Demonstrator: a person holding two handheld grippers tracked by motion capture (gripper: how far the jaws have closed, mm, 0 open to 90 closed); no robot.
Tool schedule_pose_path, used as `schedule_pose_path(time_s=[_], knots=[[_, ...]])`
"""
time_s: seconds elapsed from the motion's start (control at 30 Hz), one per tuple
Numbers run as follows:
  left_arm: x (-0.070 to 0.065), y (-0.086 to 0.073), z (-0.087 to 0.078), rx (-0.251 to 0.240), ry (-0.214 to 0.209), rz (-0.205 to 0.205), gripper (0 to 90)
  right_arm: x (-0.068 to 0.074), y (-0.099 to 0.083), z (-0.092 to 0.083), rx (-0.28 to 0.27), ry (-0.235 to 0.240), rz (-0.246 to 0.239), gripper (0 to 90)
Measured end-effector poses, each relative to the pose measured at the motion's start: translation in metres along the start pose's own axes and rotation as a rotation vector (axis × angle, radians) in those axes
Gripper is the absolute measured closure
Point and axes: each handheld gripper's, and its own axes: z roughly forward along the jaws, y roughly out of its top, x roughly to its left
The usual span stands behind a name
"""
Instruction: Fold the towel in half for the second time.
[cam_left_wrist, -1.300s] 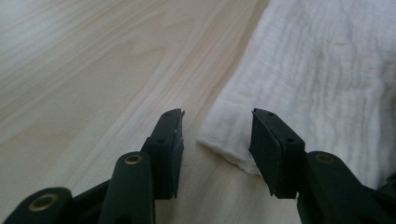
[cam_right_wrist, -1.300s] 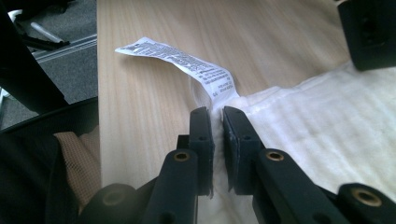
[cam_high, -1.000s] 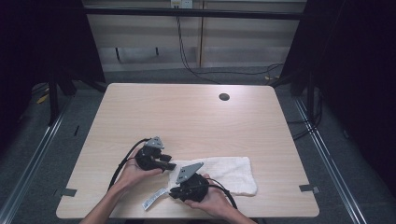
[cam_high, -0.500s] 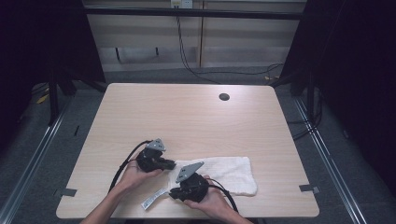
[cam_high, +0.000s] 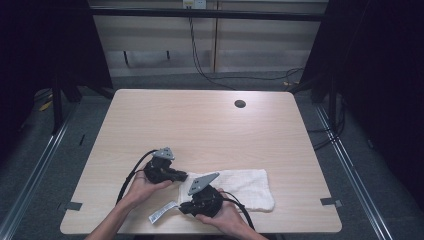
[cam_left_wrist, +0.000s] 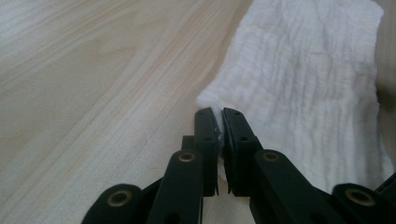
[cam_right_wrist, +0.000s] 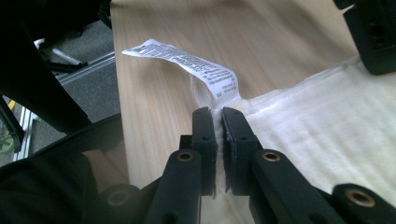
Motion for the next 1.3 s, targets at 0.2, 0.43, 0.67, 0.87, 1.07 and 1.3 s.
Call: schedule_pose_path(time_s=[0.2, 0.43, 0.67, 0.87, 1.07, 1.3], knots=[[0.003, -0.001, -0.012, -0.044, -0.004, -0.021, 85.3, 0.0, 0.006, -0.011, -0.043, -0.01, 0.001, 84.7], [0.005, 0.0, -0.024, -0.076, 0.008, -0.019, 85.4, 0.001, 0.014, -0.021, -0.082, -0.021, 0.002, 85.0], [0.01, 0.002, -0.038, -0.132, -0.007, -0.068, 85.6, 0.0, 0.022, -0.03, -0.133, -0.014, 0.002, 85.0], [0.009, 0.008, -0.051, -0.154, 0.018, -0.046, 85.7, 0.0, 0.036, -0.037, -0.169, -0.01, -0.015, 85.0], [0.011, 0.01, -0.061, -0.171, 0.042, -0.047, 85.7, 0.001, 0.049, -0.039, -0.201, -0.009, -0.03, 85.0], [0.015, 0.013, -0.079, -0.198, 0.092, -0.043, 85.7, 0.0, 0.063, -0.034, -0.219, -0.001, -0.036, 85.0]])
